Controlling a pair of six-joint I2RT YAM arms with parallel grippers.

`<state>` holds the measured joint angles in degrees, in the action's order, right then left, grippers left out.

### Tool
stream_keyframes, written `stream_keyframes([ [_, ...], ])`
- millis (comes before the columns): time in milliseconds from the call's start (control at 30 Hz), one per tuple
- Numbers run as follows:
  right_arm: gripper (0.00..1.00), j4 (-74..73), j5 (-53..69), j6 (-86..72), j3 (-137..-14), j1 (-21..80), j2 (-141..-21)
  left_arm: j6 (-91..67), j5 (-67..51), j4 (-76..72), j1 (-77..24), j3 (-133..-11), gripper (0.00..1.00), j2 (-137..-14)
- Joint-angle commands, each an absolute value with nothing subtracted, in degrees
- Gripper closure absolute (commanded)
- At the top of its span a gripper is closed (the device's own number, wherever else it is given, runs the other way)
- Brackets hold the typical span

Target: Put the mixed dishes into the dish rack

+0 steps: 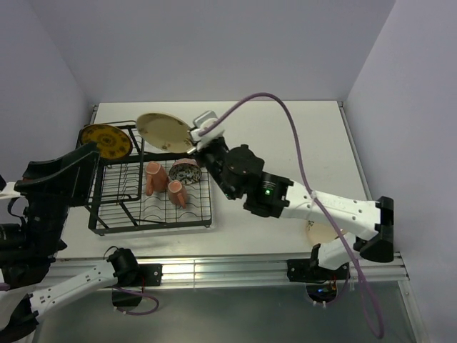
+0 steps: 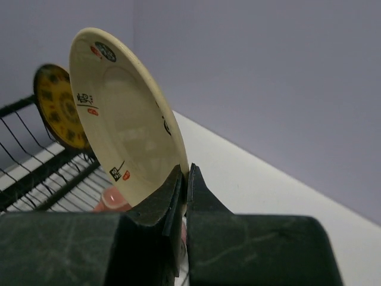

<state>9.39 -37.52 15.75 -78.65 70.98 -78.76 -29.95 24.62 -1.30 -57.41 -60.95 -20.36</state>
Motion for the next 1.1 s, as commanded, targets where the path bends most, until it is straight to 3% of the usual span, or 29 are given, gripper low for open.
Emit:
stream_keyframes([
  [0, 1.00, 19.51, -30.42, 25.92, -87.35, 70.58, -83.48, -26.37, 33.56, -0.18, -57.48, -61.44, 0.01, -18.55],
  [500, 1.00, 16.88, -13.29, 31.20, -101.77, 71.10, -100.97, -21.80, 37.35, -2.37, -57.48, -60.56, 0.01, -14.77],
  [1067, 1.00, 10.90, -11.16, 32.26, -113.45, 72.51, -112.76, -23.29, 37.97, -1.32, -57.48, -59.94, 0.01, -12.57],
])
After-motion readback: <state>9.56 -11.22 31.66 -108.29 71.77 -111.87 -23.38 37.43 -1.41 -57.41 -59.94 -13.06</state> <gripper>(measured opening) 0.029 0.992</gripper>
